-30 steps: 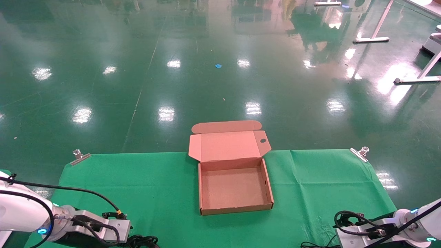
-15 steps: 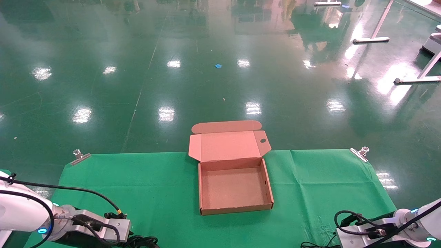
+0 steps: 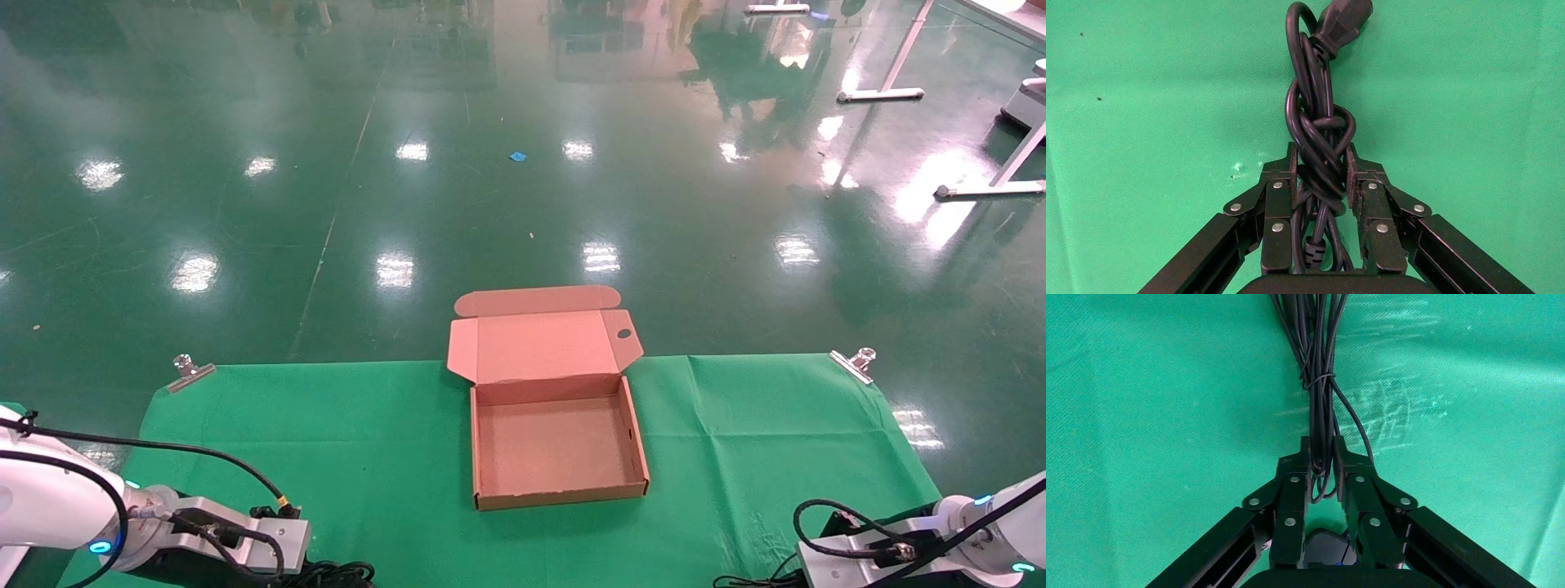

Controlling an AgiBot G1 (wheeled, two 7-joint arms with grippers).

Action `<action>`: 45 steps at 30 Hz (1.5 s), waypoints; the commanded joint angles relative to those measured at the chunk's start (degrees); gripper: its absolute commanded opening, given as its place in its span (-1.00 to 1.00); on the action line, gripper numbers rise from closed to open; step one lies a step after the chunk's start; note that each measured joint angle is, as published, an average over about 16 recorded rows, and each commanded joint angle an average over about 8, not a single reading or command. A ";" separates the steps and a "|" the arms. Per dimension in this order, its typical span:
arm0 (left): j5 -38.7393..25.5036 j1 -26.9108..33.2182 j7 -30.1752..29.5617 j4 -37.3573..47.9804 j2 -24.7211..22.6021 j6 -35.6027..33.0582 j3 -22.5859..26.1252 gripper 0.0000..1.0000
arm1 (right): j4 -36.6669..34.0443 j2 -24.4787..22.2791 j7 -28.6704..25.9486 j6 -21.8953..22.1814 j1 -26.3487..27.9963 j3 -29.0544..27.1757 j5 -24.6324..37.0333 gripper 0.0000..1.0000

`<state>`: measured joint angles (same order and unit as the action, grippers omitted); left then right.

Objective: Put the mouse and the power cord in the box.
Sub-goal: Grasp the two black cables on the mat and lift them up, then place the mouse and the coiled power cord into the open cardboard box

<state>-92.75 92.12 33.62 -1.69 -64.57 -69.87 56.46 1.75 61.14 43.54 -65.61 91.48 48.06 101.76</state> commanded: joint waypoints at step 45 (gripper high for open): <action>33.55 9.72 -31.13 -20.26 12.31 -17.44 -21.37 -1.00 | 8.14 2.15 -9.32 -11.38 16.74 -8.03 -12.16 -1.00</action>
<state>-59.57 101.57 2.80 -21.46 -51.96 -87.84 35.31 9.34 63.18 34.15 -76.96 108.11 40.02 89.59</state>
